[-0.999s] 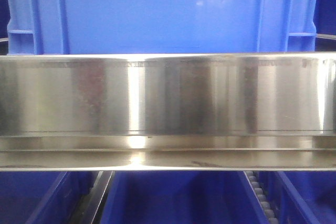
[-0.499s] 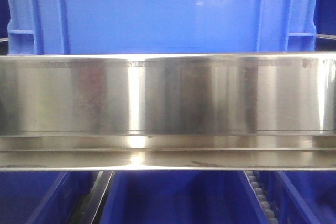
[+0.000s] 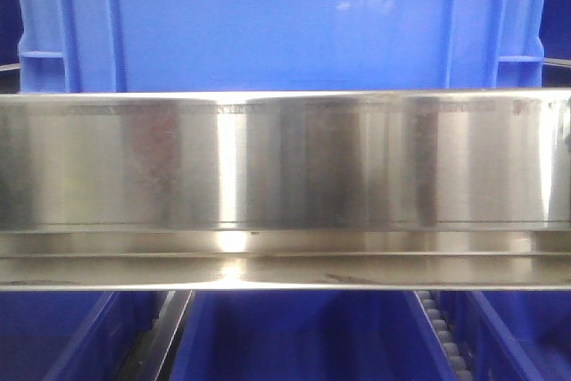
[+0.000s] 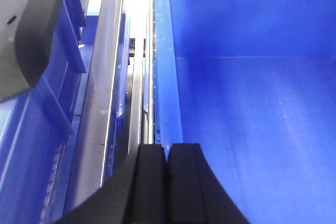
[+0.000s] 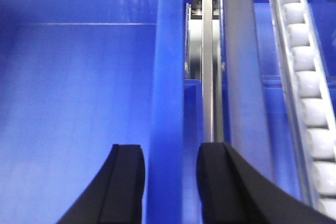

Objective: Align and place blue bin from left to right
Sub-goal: 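Lower both grippers onto the bin's side walls, straddling each wall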

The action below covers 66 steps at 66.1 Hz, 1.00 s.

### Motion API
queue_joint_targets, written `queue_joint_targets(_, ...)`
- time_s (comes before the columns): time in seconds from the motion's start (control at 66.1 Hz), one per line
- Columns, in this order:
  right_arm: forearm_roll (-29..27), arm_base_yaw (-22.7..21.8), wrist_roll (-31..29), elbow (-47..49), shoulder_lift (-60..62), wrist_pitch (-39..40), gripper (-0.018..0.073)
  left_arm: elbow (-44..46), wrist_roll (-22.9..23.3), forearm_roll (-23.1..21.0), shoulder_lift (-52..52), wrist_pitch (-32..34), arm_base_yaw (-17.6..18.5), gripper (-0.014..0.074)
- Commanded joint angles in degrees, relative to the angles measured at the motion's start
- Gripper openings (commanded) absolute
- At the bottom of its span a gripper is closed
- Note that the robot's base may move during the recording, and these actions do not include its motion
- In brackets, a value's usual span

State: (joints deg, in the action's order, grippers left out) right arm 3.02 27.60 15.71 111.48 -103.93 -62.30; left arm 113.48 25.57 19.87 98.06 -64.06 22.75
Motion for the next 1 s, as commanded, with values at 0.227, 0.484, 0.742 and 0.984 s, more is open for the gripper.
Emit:
queue_joint_targets(0.227,0.7,0.1,-2.5,0.4,-0.7,1.9,0.0163,0.4,0.5,-0.2,-0.1,0.6,0.3,-0.0111)
queue_joint_targets(0.484,0.7,0.1,-2.5,0.4,-0.8,2.0,0.0163,0.4,0.5,-0.2,-0.1,0.6,0.3,-0.0111)
queue_joint_targets(0.742,0.7,0.1,-3.3,0.4,-0.8,1.9,-0.0066,0.4,0.5,-0.2,-0.1,0.4,0.3,-0.011)
queue_joint_targets(0.984,0.7,0.1,-3.9,0.4,-0.8,1.9,-0.0166,0.4,2.3,-0.2,-0.1,1.3,0.3,0.015)
